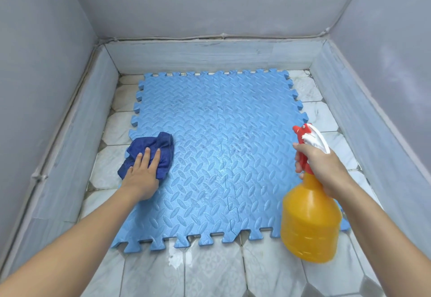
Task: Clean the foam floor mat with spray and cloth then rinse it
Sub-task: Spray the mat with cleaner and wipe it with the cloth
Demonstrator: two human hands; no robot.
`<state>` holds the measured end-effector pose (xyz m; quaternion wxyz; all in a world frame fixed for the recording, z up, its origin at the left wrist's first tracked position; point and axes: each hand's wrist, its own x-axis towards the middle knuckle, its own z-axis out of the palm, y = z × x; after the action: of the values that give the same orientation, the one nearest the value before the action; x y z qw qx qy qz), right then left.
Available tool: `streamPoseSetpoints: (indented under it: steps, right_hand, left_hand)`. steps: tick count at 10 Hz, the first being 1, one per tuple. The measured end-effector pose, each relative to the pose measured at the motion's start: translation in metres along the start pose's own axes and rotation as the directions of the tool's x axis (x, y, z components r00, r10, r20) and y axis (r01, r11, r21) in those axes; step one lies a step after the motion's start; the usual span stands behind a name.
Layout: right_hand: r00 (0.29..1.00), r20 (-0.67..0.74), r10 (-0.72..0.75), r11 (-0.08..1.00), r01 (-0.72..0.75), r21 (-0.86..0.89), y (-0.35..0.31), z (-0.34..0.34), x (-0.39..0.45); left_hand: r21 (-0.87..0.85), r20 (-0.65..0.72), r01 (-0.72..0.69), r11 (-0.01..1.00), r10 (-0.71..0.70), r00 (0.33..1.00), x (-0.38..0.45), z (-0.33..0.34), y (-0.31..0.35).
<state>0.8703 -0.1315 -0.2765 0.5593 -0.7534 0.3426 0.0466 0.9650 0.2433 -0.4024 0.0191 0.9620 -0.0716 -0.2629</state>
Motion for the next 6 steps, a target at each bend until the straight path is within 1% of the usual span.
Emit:
streamPoseSetpoints:
  steps: [1,2,3,4,5,6]
  right_hand:
    - [0.999,-0.042,0.034,0.999,-0.033,0.015,0.015,-0.025,-0.008]
    - [0.996,-0.053,0.068,0.995,-0.072,-0.072,0.034,-0.041,-0.013]
    - [0.993,-0.061,0.099,0.977,-0.109,-0.181,0.053,-0.050,-0.021]
    - [0.985,-0.165,0.045,0.978,-0.077,-0.192,0.059,-0.066,-0.034]
    - [0.932,-0.358,-0.052,0.981,-0.020,-0.195,0.064,-0.092,-0.047]
    - [0.853,-0.488,-0.186,0.974,0.094,-0.207,0.073,-0.113,-0.060]
  left_hand:
    - [0.006,-0.009,-0.005,1.000,0.005,1.000,0.001,0.000,-0.001]
    - [0.013,-0.012,-0.006,1.000,0.006,1.000,0.001,0.000,0.000]
    - [0.032,-0.081,0.009,0.999,-0.006,0.997,0.003,0.000,0.001]
    - [0.117,-0.217,0.000,0.993,0.025,0.976,0.007,-0.003,-0.001]
    - [0.093,-0.256,-0.020,0.995,0.043,0.966,0.011,-0.005,0.001]
    - [0.089,-0.255,-0.012,0.996,0.034,0.966,0.011,-0.001,0.000]
